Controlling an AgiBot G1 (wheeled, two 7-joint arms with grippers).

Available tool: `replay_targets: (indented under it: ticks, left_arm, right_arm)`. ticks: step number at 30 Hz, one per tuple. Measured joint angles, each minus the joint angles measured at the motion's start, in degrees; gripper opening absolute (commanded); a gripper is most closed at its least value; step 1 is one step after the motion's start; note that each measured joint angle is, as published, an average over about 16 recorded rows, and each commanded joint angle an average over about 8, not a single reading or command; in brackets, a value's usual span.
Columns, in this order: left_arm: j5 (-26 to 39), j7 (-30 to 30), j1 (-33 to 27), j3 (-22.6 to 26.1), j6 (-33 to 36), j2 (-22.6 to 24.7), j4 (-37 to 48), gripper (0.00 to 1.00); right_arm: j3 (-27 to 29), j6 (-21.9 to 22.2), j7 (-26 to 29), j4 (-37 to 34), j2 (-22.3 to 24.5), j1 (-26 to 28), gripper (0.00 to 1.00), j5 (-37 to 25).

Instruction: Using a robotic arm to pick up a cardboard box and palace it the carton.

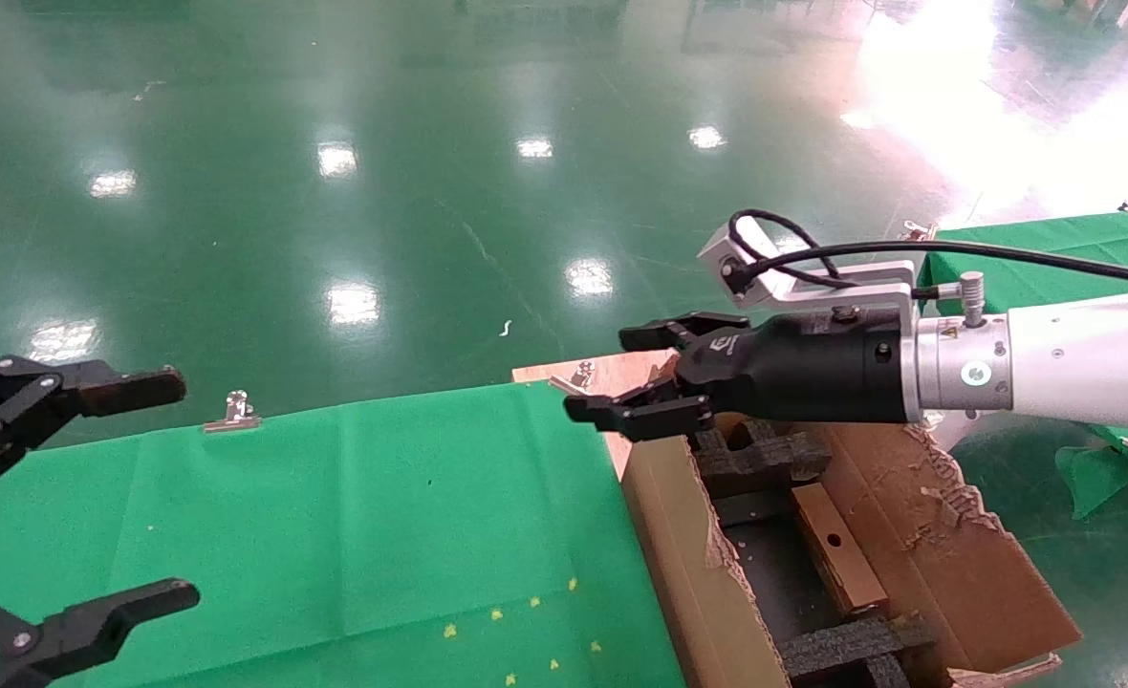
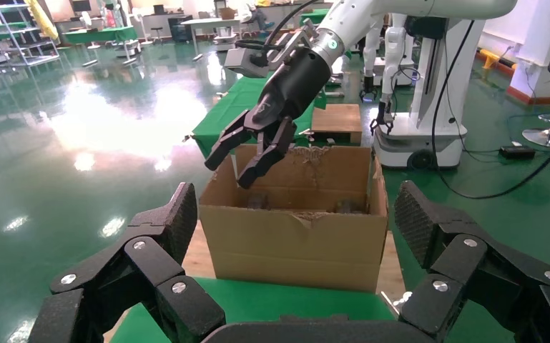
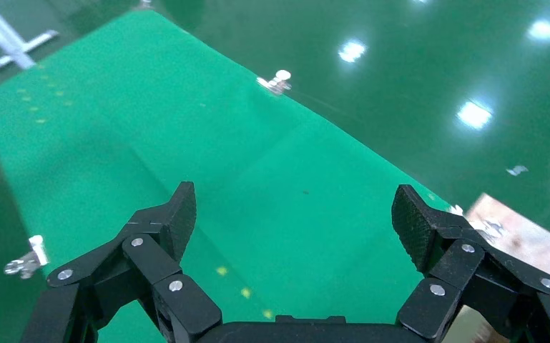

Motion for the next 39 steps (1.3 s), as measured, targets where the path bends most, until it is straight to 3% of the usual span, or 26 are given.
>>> replay_targets:
  ticks: [39]
  left_arm:
    - [-0.03, 0.02, -0.01, 0.04, -0.02, -0.02, 0.00, 1.00]
  right_arm:
    - [34.49, -22.45, -18.64, 4.24, -6.44, -20.05, 1.00, 9.08]
